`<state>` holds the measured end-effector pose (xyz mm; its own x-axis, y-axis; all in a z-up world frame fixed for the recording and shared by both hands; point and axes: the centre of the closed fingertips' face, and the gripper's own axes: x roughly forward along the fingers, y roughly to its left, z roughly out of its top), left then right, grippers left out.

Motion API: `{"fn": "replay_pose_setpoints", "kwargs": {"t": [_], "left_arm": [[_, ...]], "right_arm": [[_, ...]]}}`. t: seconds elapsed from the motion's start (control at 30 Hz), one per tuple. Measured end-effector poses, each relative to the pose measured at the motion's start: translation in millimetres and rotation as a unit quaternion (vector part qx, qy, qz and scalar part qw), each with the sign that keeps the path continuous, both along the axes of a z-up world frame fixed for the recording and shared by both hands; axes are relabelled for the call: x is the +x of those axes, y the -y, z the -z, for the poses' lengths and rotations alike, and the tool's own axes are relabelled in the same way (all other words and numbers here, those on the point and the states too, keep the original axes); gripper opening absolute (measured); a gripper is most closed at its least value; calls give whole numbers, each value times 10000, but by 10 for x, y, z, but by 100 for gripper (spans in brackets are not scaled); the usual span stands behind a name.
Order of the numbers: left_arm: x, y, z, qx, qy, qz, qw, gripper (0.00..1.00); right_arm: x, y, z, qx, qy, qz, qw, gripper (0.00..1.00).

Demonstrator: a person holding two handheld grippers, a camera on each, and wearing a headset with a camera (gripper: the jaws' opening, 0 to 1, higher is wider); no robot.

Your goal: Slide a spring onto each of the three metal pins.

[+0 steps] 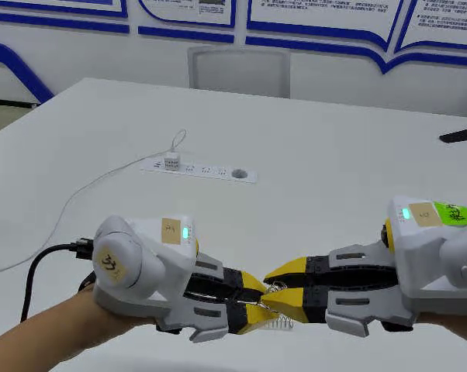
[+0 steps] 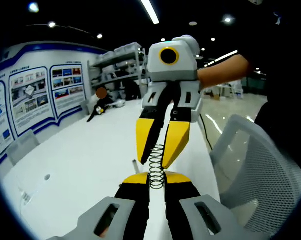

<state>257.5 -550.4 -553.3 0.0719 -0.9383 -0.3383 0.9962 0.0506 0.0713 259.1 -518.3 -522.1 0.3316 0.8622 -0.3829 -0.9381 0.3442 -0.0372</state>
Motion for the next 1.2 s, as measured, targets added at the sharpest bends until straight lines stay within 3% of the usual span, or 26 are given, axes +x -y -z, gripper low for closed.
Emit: {"fn": "replay_pose_setpoints", "kwargs": {"t": [0.07, 0.3, 0.43, 0.7, 0.97, 1.2], "left_arm": [[11, 6, -21, -127, -177, -69, 9997, 9], [6, 22, -30, -173, -176, -86, 9997, 9], [5, 45, -60, -318, -338, -133, 9988, 9], [36, 20, -91, -464, -361, -236, 9980, 10], [40, 7, -98, -464, -301, -299, 9980, 12], [75, -11, -78, -422, -288, -391, 9979, 21]], "right_arm": [[22, 3, -22, 71, -101, 88, 9999, 10], [33, -3, -35, 154, -218, 181, 9995, 10], [54, -22, -68, 262, -266, 264, 9990, 10], [92, -9, -97, 254, -222, 339, 9989, 10], [114, -17, -95, 213, -181, 385, 9989, 10], [151, 27, -126, 242, -152, 475, 9985, 10]]}}
